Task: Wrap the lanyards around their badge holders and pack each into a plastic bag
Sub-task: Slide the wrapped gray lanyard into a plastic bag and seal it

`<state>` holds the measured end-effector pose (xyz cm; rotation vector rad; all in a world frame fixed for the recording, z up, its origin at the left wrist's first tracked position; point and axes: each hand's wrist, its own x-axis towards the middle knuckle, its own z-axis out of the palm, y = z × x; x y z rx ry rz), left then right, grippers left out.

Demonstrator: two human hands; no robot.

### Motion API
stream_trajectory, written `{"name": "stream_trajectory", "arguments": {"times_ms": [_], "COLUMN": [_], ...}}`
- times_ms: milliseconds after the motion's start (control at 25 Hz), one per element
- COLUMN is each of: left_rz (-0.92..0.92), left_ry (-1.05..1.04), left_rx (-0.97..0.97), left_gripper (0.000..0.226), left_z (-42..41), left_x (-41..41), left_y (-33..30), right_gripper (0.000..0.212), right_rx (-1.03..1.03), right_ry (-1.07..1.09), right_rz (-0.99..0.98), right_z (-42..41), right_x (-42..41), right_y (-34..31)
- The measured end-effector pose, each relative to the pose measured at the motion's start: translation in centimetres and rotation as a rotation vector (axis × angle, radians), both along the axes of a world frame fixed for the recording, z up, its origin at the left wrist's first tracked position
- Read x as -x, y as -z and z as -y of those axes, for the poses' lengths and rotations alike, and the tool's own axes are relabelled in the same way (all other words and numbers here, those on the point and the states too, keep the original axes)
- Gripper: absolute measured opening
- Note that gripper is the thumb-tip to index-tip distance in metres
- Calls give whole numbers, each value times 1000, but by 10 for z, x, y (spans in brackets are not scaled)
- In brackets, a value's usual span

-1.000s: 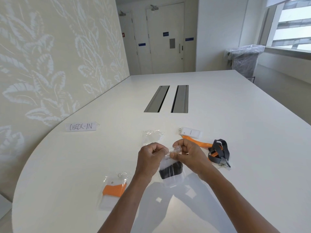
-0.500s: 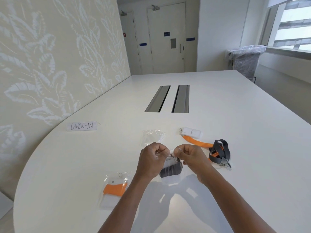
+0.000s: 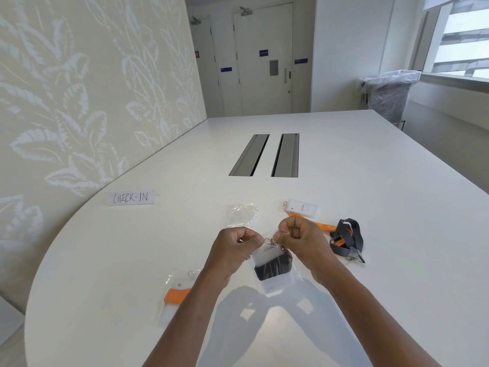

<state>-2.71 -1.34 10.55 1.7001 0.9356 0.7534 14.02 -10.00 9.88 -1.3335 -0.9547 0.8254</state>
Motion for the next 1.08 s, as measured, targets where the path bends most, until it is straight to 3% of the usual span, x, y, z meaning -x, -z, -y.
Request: {"name": "stream_trajectory", "arguments": {"times_ms": [360,640,880,1080], "left_rz": [-21,20,-10,-55], "left_ry": [-21,6,21,-72], "left_rx": [-154,-160,-174,-290], "left_gripper": [16,10,8,11], "left_z": [5,4,10,13], "left_x": [-4,-1,-3,-7], "left_y": [0,-3,-1,0], "right_gripper": [21,5,16,10], "right_rx": [-35,42,75,88], "right_ry": [43,-42,-24,-16], "right_rz": [-29,-50,83,286], "right_z": [0,1,2,4], "right_x": [2,-5,-1,1], "right_y": [0,-2,-4,-5]}}
